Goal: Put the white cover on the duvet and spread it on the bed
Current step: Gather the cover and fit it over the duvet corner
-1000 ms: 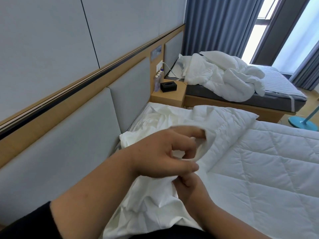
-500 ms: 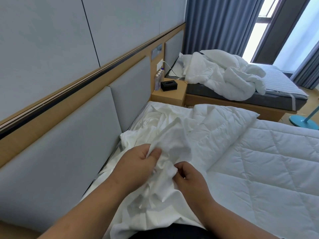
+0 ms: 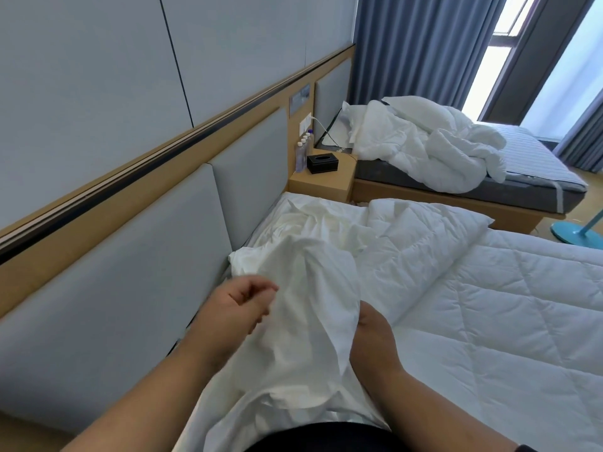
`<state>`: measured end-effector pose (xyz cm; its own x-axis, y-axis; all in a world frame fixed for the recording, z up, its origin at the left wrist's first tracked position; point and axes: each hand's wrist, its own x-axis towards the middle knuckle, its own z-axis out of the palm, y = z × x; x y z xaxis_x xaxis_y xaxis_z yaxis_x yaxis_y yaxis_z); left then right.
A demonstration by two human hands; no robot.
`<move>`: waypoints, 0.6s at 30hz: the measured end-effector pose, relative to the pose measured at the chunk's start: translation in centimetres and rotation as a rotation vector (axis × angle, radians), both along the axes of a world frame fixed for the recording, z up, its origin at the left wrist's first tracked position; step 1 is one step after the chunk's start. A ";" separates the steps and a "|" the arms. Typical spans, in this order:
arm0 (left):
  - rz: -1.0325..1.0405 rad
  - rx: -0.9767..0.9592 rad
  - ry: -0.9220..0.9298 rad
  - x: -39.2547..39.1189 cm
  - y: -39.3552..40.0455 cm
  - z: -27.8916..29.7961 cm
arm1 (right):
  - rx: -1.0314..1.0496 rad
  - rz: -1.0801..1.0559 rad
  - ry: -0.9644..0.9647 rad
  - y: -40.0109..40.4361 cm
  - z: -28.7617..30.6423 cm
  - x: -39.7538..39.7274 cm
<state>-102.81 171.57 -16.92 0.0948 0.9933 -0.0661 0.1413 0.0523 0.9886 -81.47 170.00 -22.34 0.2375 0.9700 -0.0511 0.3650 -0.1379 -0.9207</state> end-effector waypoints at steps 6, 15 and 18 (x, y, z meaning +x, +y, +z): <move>-0.127 -0.045 0.298 2.7 -1.2 -4.9 | -0.022 0.126 0.021 -0.9 1.2 -1.2; 0.064 -0.074 0.187 2.7 0.4 -5.6 | 0.036 -0.031 -0.134 -1.4 1.4 0.7; 0.213 -0.107 0.156 1.5 1.6 -5.8 | 0.145 -0.108 0.011 -1.8 2.9 2.1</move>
<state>-101.29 173.21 -22.71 -0.1352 0.9763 -0.1689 0.2663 0.2000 0.9429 -79.33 168.17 -19.46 0.3411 0.9362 0.0842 0.3447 -0.0413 -0.9378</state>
